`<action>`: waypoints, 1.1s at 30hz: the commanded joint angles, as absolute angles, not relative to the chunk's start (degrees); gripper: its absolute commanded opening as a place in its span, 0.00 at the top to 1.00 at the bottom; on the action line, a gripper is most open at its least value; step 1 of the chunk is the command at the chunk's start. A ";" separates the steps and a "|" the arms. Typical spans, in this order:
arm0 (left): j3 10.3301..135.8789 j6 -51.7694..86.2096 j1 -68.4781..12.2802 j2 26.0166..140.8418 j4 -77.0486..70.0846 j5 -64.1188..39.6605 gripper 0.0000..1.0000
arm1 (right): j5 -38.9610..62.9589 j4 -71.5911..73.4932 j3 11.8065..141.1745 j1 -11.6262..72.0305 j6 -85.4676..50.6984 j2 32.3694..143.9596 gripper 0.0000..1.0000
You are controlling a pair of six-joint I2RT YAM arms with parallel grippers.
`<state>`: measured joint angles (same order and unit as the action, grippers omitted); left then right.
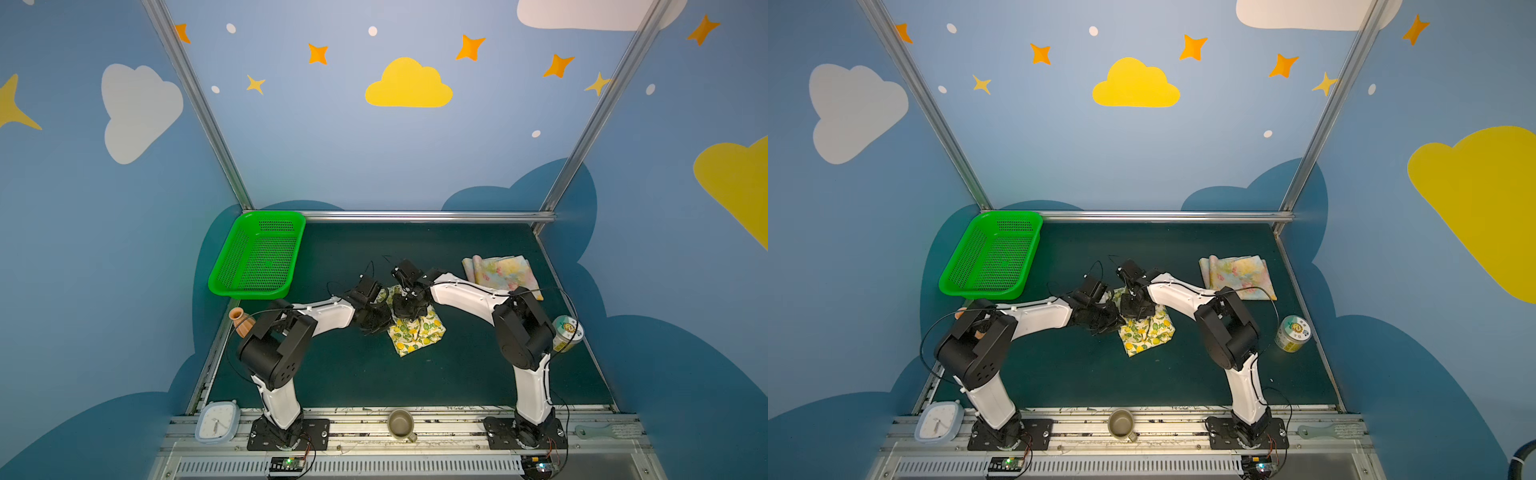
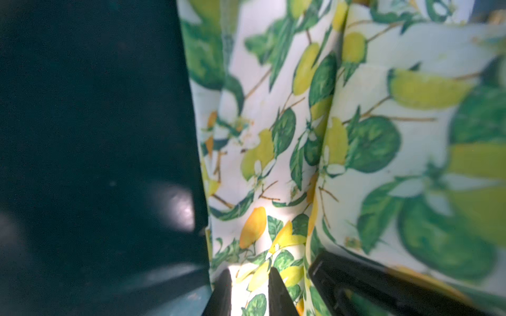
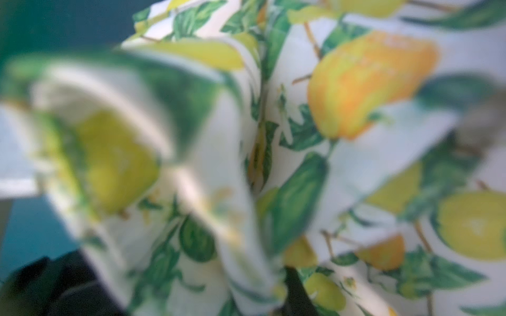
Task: Fold and stack skirts
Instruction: Fold the skirt at the center of the table.
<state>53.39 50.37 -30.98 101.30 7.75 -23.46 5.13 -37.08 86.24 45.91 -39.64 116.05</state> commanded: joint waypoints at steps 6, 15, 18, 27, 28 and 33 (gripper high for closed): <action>50.99 50.73 -28.51 98.85 9.75 -22.15 0.74 | 5.95 -37.27 86.28 46.28 -39.27 116.57 0.59; 50.24 50.73 -28.22 98.08 9.01 -22.71 0.74 | 8.16 -35.63 86.89 45.92 -40.70 116.58 0.55; 49.85 50.54 -28.28 97.41 8.98 -22.86 0.74 | 9.15 -35.22 87.22 45.77 -41.25 117.15 0.55; 50.00 50.49 -27.92 95.07 10.15 -22.32 0.74 | 13.36 -32.99 85.98 45.21 -42.36 114.32 0.48; 50.22 50.41 -27.79 94.65 10.41 -22.20 0.74 | 13.70 -32.95 85.93 45.05 -42.53 113.52 0.48; 52.21 49.87 -27.82 92.73 12.27 -22.14 0.73 | 15.80 -32.85 84.14 43.76 -42.41 108.32 0.46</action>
